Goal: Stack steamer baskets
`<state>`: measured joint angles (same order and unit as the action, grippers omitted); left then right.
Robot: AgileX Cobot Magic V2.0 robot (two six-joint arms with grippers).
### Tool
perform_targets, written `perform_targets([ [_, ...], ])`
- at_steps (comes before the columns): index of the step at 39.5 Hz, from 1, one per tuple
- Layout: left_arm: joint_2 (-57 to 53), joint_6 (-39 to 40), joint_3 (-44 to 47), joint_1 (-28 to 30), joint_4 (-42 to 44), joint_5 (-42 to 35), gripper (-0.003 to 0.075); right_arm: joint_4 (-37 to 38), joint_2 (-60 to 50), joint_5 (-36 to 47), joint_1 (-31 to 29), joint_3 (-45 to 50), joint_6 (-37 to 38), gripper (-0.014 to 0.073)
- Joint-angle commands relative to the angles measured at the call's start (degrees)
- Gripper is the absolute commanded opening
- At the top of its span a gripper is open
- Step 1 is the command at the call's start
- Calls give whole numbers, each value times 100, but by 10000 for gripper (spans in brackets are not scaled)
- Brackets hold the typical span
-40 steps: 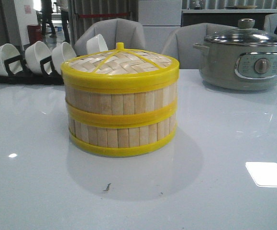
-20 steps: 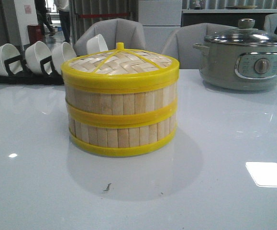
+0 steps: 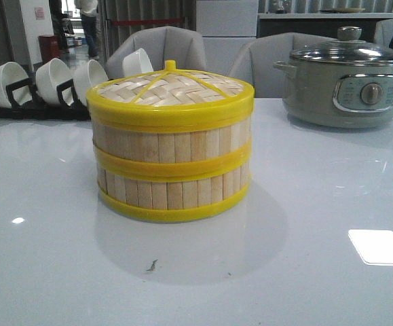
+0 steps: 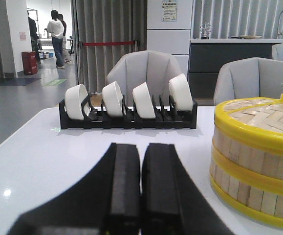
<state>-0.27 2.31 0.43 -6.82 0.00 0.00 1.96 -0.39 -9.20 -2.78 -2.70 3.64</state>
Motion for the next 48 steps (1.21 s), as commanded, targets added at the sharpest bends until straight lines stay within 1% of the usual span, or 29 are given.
perform_targets([
  [1, -73, -4, 2, -17, 0, -446, 86, 28, -143, 837, -26, 99, -67, 28],
  [5, -73, -4, 2, -17, 0, -446, 86, 23, -143, 1245, -26, 367, -67, 28],
  [48, -73, -4, 2, -17, 0, -446, 86, 23, -143, 1176, -16, 358, -62, 28],
])
